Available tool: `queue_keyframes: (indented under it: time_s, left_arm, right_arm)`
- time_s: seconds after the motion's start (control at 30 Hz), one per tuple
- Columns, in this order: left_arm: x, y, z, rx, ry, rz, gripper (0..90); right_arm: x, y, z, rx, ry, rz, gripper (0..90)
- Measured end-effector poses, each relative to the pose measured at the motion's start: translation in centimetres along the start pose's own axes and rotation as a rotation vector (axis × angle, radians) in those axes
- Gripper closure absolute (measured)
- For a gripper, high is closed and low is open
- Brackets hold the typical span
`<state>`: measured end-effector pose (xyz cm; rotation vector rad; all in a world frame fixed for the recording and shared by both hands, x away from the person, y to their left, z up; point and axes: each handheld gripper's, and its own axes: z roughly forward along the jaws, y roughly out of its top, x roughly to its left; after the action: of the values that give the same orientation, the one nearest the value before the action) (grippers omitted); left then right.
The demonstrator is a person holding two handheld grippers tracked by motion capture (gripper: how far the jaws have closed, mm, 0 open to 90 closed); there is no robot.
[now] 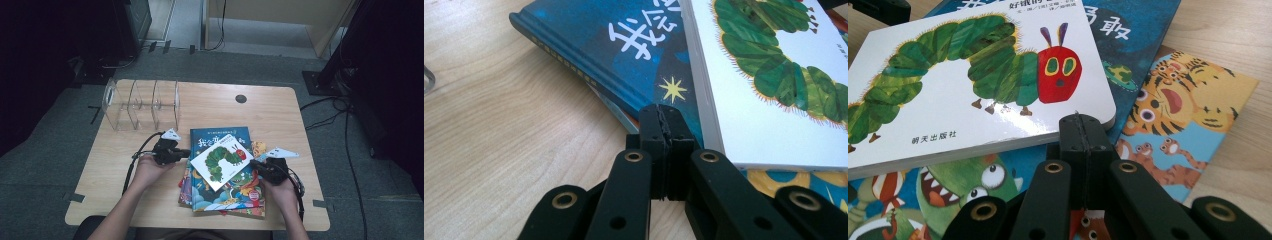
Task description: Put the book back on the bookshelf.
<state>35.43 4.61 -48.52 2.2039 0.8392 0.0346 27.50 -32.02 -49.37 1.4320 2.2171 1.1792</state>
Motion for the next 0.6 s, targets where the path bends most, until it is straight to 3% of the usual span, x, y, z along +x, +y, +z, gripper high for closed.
queue_keyframes:
  time_s: [0.27, 0.6]
  left_arm:
    - [-0.4, -0.4, -0.3, 0.006, -0.020, 0.001, 89.6]
    - [-0.6, -1.0, -1.1, 0.051, -0.002, -0.009, 88.0]
  right_arm:
    - [0.8, 0.6, 1.1, -0.003, 0.022, -0.027, 90.0]
    - [1.6, 1.2, 2.2, -0.012, 0.043, -0.063, 90.0]
